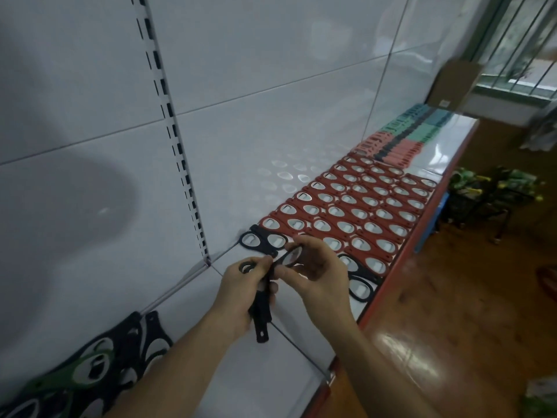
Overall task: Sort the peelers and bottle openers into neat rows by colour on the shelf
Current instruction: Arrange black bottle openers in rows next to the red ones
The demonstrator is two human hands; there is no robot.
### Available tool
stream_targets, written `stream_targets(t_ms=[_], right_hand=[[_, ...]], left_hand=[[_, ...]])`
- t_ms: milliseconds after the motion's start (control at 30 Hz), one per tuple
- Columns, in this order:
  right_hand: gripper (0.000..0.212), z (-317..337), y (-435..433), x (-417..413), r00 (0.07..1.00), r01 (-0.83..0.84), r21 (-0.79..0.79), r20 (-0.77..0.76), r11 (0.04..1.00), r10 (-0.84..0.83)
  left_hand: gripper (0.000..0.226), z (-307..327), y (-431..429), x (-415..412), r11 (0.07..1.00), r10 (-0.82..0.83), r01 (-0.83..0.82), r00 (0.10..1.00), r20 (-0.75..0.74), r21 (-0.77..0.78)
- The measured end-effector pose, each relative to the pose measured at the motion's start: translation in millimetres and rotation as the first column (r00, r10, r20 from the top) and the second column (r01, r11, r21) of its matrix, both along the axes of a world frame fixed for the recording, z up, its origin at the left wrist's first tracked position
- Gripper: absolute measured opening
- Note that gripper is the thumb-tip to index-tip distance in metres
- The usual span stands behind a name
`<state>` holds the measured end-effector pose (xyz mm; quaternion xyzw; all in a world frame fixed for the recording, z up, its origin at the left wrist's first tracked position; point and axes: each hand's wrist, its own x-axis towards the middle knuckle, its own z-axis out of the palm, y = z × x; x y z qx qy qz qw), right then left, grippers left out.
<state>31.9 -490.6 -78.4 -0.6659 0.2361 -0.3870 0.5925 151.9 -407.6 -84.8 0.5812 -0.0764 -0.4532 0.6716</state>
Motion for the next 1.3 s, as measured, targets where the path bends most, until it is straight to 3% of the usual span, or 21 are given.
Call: stream_targets(t_ms=[67,133,200,233,300,367,433,567,667,833,1300], right_hand=[[0.052,1.7,-0.8,-1.4,0.996,0.071,0.072,0.057,0.995,-0.075],[0.048,1.4,-6.3,-2.4,0.986,0.158,0.082,0.047,0.984,-0.163],[0.047,-2.2,-16.3,-4.6,0.961,0.226,-0.164,-0.123,0.960,-0.248],[0.049,-7.5,-21.6,-4.9,0.933,0.176,-0.346,-0.239,0.922,-0.268],[0.052,-18.4,-24.4,-4.7,0.859,-0.043,-0.569,-0.441,0.821,-0.261],[0.051,-32.6,-22.1,-2.4,0.809,-0.187,-0.639,-0.531,0.746,-0.251],[0.044,-42.3,-18.7,-0.4,0.790,-0.220,-0.689,-0.542,0.690,-0.288],[0.031,-45.7,-17.7,-3.0,0.791,-0.073,-0.787,-0.420,0.613,-0.445],[0.016,-49.4,-15.7,-11.4,0.757,-0.118,-0.789,-0.464,0.602,-0.460],[0.024,-55.1,-16.9,-6.9,0.723,-0.170,-0.776,-0.517,0.607,-0.459],[0.021,-56.3,-21.1,6.1,0.722,-0.063,-0.805,-0.445,0.590,-0.530]], left_hand=[[0.025,-4.3,-1.3,-0.7,0.996,-0.084,0.083,0.987,0.138,0.012],[0.022,-5.6,-1.9,6.8,0.990,-0.137,0.101,0.861,0.490,0.098],[0.005,-6.5,-2.4,19.6,0.979,-0.189,0.042,0.538,0.822,0.198],[0.016,-7.8,-4.3,24.5,0.962,-0.263,0.032,0.354,0.897,0.270],[0.040,-17.5,-8.9,30.3,0.882,-0.470,-0.008,0.061,0.881,0.471],[0.053,-30.0,-11.2,30.0,0.819,-0.571,-0.124,-0.095,0.815,0.560],[0.057,-38.7,-10.6,28.2,0.823,-0.560,-0.180,-0.103,0.822,0.538],[0.058,-41.6,-8.5,27.5,0.844,-0.519,-0.201,-0.066,0.852,0.498],[0.051,-44.2,-9.3,28.8,0.853,-0.505,-0.200,-0.079,0.859,0.483],[0.049,-48.2,-10.1,30.9,0.855,-0.503,-0.197,-0.095,0.859,0.479],[0.051,-45.1,-8.4,30.8,0.860,-0.500,-0.171,-0.087,0.862,0.482]])
